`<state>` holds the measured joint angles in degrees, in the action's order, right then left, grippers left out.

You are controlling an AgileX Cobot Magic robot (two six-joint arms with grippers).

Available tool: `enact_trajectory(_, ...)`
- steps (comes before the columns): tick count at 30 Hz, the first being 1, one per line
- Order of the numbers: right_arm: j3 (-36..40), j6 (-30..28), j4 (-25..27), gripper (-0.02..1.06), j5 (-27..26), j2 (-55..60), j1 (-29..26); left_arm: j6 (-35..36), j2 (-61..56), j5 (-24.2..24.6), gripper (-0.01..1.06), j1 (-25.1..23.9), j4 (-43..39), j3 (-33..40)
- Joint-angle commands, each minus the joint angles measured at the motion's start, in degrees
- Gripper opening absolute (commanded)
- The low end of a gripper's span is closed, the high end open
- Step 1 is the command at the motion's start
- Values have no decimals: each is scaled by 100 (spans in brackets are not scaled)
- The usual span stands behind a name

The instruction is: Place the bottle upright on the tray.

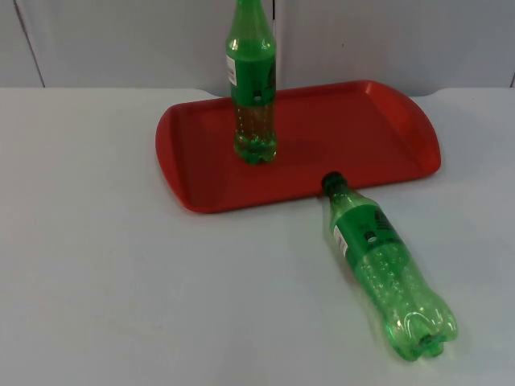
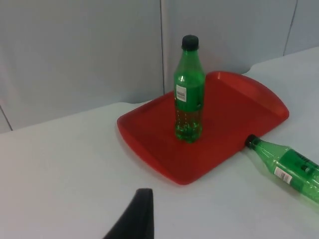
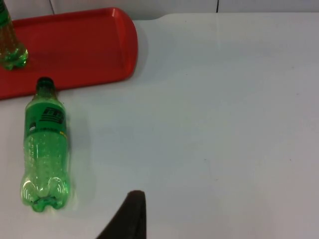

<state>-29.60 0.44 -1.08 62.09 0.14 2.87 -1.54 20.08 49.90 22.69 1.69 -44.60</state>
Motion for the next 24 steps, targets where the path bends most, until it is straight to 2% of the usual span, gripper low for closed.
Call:
enact_trajectory(1,3,1,21,105,-47,-14,-37,-2,-145,117,105,-12,82,12)
enact_trajectory(12,3,1,21,105,-47,-14,-37,-2,-477,394,105,-12,339,282)
enact_trajectory(16,3,1,21,105,-47,-14,-37,32,-912,408,105,-12,368,525)
enact_trajectory(24,3,1,21,105,-47,-14,-37,32,-1740,513,105,-12,320,529)
